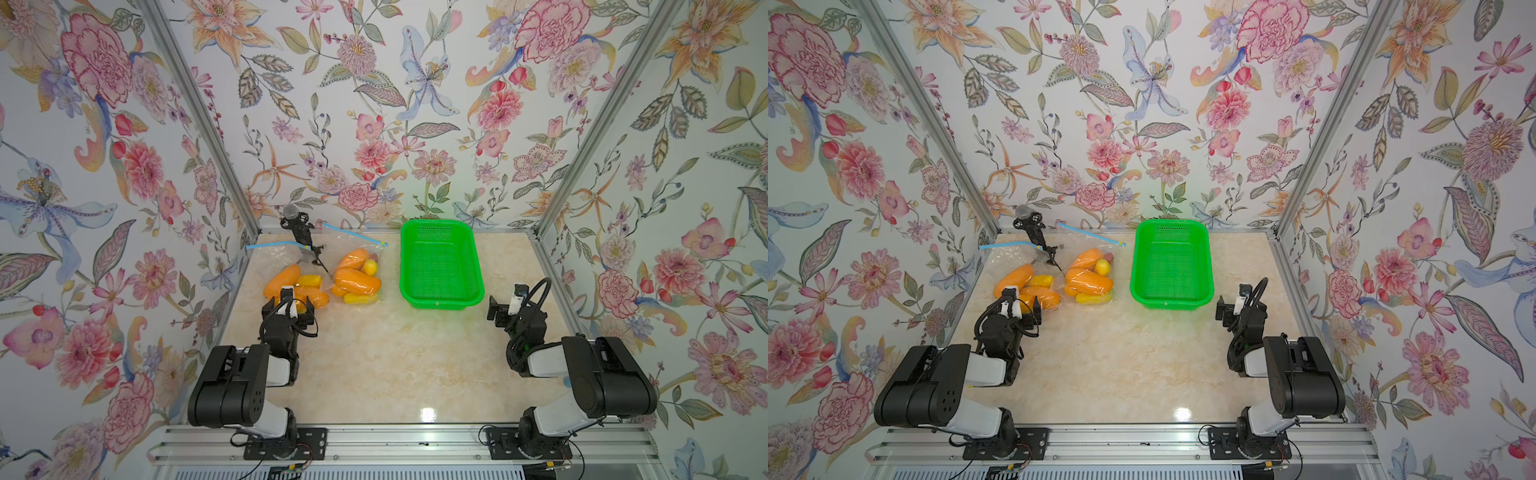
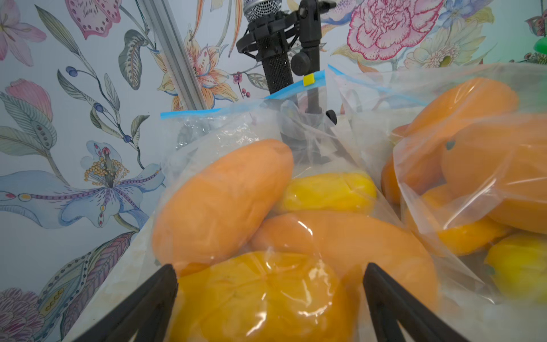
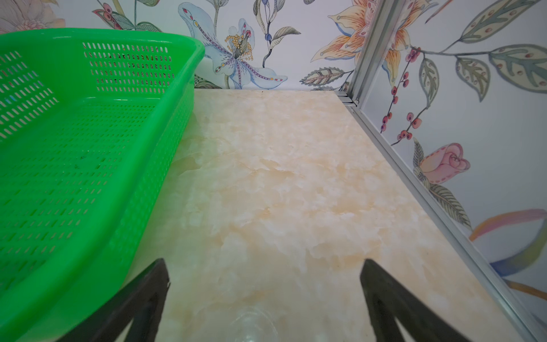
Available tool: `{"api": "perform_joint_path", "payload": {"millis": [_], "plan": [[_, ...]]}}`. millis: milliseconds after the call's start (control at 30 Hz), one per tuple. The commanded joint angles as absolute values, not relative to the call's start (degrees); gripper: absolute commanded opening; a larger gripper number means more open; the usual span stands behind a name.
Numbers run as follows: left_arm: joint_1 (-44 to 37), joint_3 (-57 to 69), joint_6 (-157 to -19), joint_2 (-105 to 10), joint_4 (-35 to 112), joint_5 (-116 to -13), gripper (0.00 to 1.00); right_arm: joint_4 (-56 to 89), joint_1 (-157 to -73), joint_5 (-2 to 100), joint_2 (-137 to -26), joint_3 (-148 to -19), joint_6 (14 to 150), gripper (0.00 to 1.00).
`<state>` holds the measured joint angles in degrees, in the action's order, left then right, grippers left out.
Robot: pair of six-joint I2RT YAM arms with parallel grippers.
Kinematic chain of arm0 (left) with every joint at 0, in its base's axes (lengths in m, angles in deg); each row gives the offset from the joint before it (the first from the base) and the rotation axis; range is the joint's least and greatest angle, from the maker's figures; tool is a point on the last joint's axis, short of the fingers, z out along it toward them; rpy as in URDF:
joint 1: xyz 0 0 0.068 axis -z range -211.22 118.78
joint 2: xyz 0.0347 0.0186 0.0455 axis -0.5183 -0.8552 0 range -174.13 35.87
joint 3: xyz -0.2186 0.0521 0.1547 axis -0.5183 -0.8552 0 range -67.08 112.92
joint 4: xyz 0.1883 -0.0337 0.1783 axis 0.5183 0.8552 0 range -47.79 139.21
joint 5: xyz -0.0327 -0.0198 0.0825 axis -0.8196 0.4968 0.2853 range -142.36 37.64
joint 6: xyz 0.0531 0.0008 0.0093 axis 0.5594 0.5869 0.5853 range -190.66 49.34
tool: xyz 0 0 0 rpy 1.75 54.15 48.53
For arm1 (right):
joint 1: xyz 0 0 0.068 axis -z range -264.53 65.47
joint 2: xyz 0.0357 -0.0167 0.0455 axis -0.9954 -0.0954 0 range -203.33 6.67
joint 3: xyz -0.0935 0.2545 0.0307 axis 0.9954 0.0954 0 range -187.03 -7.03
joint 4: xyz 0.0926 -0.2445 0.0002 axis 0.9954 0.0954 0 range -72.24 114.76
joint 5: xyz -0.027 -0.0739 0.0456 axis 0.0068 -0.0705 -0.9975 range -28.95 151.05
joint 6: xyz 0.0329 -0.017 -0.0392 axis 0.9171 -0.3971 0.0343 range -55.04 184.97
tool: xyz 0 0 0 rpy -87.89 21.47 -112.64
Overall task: Place the mango in a zip-top bag and seal the zipper
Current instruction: Reset both arms
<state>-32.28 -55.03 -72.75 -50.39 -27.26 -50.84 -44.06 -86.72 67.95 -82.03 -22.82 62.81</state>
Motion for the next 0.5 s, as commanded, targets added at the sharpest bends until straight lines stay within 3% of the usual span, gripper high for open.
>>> {"api": "perform_joint_path", "payload": {"millis": [0, 467], "plan": [[-31.46, -53.73, -71.19, -50.64, -29.73, -50.21, 0.99, -45.4, -86.63, 66.62, -81.69, -23.81, 62.56, 1.0], [-30.69, -52.81, -71.01, -49.85, -27.38, -47.67, 0.99, -45.43, -86.29, 65.95, -81.51, -23.7, 62.64, 1.0]]}}
